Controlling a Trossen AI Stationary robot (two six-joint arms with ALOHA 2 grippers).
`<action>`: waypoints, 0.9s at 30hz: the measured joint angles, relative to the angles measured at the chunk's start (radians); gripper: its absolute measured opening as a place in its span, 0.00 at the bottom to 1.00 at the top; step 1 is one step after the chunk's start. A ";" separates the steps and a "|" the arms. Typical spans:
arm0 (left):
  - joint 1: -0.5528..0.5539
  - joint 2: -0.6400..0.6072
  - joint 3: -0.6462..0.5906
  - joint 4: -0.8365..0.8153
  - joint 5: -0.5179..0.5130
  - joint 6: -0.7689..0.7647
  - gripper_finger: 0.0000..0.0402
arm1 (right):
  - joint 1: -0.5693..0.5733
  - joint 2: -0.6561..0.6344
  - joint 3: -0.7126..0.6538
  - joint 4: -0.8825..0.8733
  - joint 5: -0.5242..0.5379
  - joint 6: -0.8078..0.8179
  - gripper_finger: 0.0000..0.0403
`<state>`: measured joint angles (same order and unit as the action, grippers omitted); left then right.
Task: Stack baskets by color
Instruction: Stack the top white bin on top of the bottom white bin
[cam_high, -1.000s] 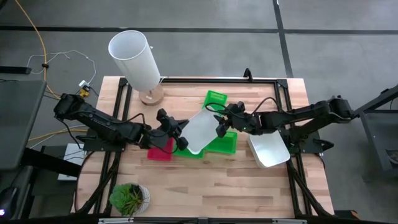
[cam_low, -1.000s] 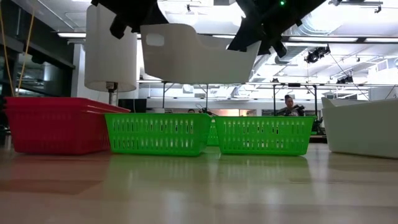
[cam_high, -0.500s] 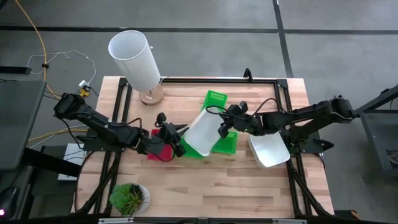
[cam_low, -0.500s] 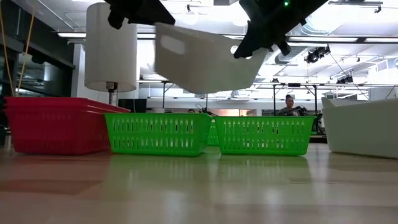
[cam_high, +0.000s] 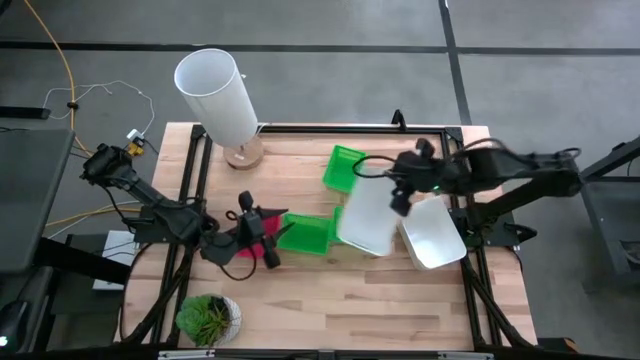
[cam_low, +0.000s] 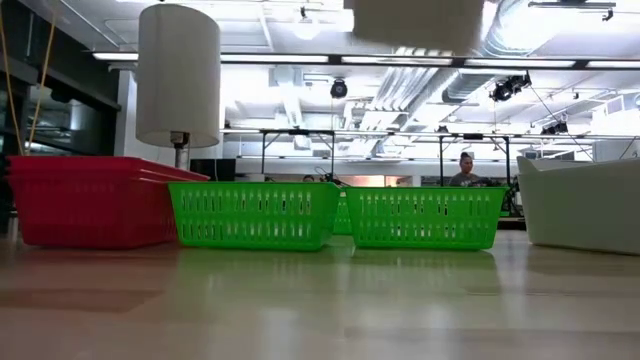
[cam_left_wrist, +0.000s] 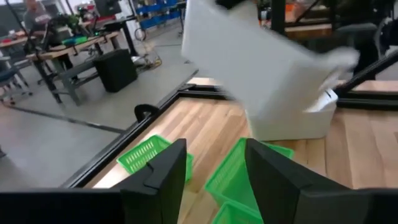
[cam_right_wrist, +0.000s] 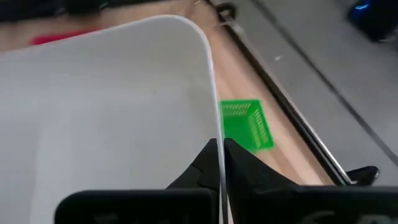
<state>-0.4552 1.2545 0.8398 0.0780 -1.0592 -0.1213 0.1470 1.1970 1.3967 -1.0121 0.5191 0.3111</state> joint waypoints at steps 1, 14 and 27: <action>-0.004 0.000 0.000 0.001 0.001 0.008 0.38 | 0.004 0.008 0.059 -0.071 -0.031 -0.012 0.00; -0.004 0.000 0.000 0.020 0.028 0.020 0.38 | 0.005 0.010 0.179 -0.556 -0.267 -0.031 0.00; 0.008 0.001 0.000 0.035 0.070 0.020 0.37 | -0.014 -0.034 -0.102 -0.558 -0.345 -0.205 0.00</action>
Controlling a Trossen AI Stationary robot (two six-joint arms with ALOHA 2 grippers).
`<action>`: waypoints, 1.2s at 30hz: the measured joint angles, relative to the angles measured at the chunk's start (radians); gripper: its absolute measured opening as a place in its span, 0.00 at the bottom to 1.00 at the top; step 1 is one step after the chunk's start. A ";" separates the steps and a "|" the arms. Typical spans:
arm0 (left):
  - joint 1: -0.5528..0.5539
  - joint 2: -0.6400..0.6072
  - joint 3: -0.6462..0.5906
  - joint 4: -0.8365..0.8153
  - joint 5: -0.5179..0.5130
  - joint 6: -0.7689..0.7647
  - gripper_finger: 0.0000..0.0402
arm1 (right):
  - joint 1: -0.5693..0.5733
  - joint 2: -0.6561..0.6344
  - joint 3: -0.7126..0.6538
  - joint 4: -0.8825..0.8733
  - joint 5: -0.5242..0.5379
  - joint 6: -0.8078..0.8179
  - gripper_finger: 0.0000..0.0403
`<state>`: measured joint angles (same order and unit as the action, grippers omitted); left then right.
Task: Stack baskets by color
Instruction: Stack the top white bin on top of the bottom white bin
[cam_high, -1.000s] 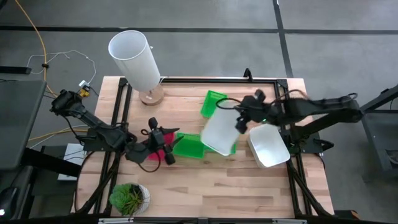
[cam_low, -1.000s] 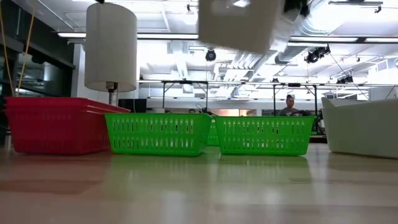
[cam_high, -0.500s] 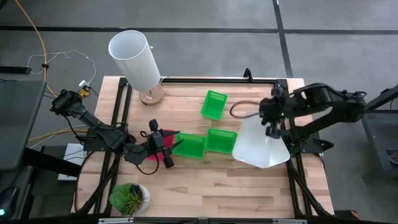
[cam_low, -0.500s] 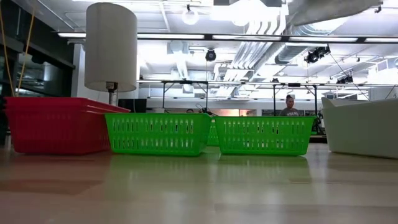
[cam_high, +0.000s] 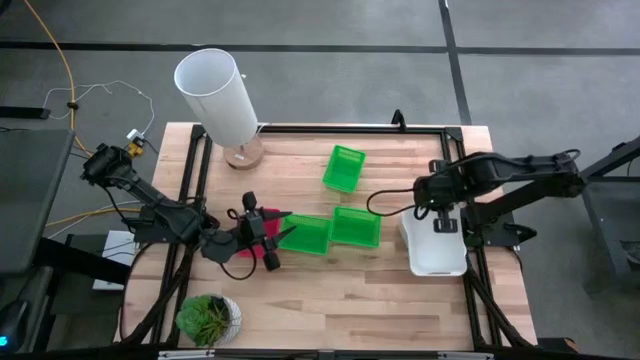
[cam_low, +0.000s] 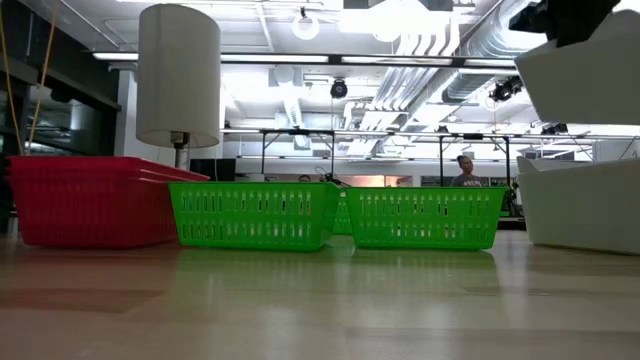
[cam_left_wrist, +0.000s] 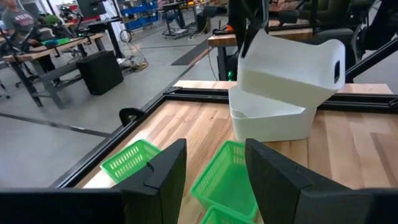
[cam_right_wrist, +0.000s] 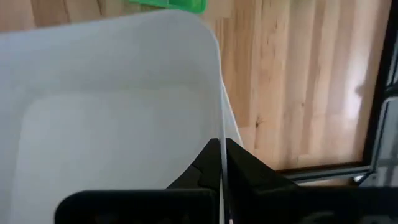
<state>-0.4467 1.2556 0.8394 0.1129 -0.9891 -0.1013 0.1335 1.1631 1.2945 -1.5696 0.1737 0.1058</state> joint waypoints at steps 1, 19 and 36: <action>0.003 0.000 0.000 -0.001 0.007 0.000 0.37 | -0.005 -0.003 0.000 -0.001 0.010 -0.019 0.00; 0.024 0.001 0.000 -0.003 0.102 -0.026 0.37 | -0.091 -0.007 0.038 -0.001 -0.052 -0.295 0.00; 0.024 0.001 0.000 -0.007 0.116 -0.026 0.37 | -0.156 -0.014 -0.063 0.000 -0.111 -0.398 0.00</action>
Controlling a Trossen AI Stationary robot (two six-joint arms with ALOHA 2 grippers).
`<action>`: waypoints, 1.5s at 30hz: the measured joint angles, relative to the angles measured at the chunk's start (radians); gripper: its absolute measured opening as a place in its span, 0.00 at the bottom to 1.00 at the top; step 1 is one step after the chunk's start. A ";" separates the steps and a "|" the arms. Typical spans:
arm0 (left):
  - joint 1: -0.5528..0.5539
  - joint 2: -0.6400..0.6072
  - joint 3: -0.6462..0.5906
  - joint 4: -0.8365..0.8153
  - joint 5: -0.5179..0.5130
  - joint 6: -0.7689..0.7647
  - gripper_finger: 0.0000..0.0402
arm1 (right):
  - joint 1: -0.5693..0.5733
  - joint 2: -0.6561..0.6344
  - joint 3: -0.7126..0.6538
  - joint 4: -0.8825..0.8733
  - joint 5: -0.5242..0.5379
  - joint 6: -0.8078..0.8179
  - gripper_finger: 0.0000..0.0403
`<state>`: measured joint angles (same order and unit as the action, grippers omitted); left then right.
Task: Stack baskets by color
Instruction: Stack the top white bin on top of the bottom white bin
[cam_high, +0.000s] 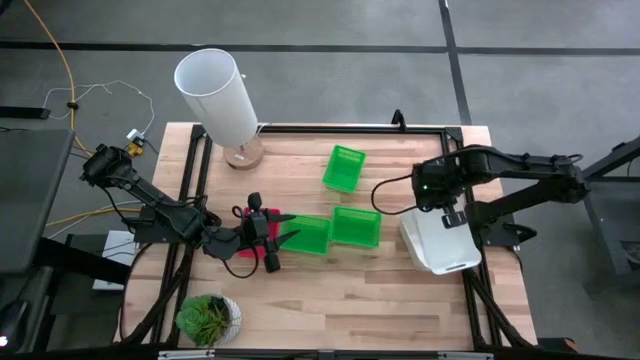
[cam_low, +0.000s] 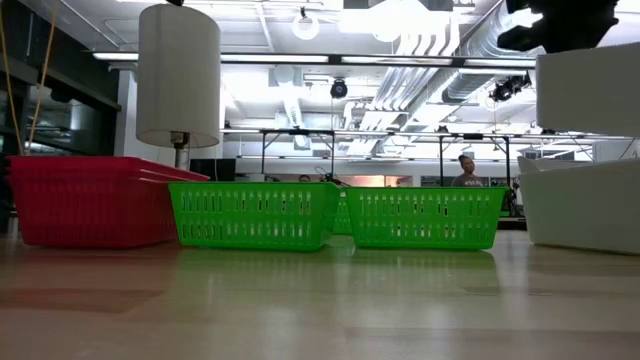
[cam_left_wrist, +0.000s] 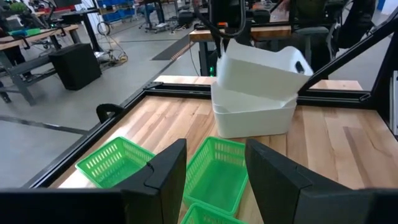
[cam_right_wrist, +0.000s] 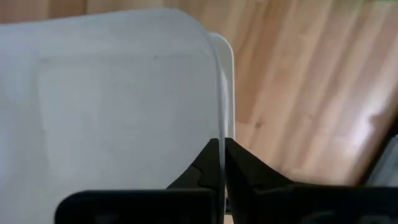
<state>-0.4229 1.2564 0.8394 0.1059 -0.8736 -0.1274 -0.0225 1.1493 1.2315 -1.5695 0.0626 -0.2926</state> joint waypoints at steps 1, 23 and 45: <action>0.000 0.000 0.000 0.000 0.000 0.000 0.37 | 0.000 0.000 -0.007 0.000 -0.023 0.002 0.00; 0.000 0.000 0.000 0.000 0.001 0.000 0.37 | 0.005 0.001 -0.225 0.183 -0.155 0.004 0.00; 0.000 0.000 0.000 -0.006 0.000 0.000 0.37 | 0.005 0.001 -0.218 0.347 -0.232 0.288 0.00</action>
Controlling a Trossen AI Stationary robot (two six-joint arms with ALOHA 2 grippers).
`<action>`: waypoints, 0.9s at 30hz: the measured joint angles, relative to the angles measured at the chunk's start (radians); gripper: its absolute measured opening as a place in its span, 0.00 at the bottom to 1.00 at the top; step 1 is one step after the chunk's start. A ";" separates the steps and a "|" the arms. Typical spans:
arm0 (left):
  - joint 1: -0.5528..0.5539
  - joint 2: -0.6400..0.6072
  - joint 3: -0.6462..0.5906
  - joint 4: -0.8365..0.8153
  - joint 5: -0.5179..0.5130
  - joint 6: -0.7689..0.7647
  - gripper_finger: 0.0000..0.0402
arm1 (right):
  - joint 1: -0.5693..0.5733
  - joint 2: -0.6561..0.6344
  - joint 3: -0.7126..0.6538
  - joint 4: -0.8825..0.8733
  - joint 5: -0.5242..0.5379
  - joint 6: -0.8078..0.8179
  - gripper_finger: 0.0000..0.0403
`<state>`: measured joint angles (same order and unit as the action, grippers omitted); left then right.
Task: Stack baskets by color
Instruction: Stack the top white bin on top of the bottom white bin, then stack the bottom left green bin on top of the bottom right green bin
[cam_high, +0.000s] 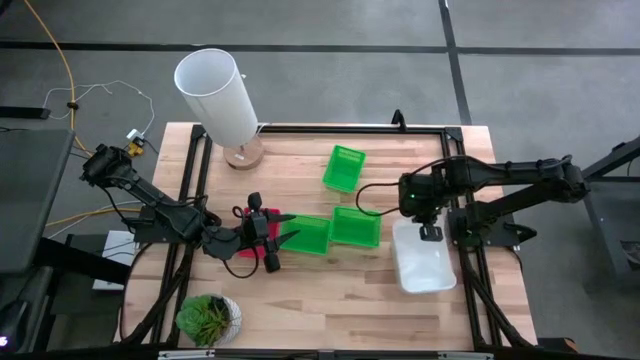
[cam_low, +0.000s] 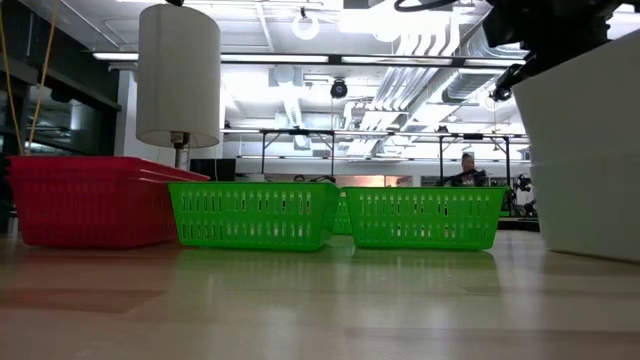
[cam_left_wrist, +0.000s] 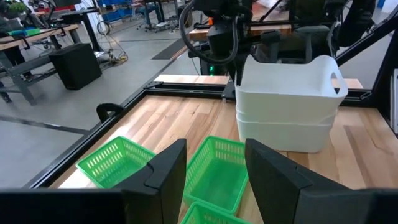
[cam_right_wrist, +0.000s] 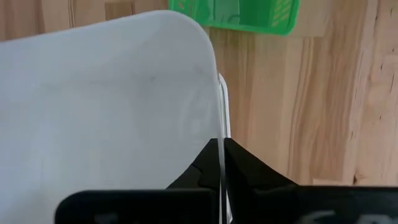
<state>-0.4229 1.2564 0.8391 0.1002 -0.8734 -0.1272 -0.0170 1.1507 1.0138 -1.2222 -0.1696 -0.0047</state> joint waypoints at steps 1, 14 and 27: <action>0.000 0.000 0.000 -0.002 0.000 0.000 0.37 | 0.000 0.000 0.000 0.001 0.000 0.001 0.00; 0.000 0.000 0.000 -0.006 0.000 0.000 0.37 | 0.000 0.000 0.000 0.038 0.021 0.119 0.10; 0.000 0.000 0.000 -0.006 0.026 0.005 0.37 | -0.003 -0.005 0.059 -0.086 0.048 0.142 0.39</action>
<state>-0.4229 1.2564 0.8391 0.0944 -0.8478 -0.1226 -0.0200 1.1457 1.0723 -1.3081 -0.1215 0.1369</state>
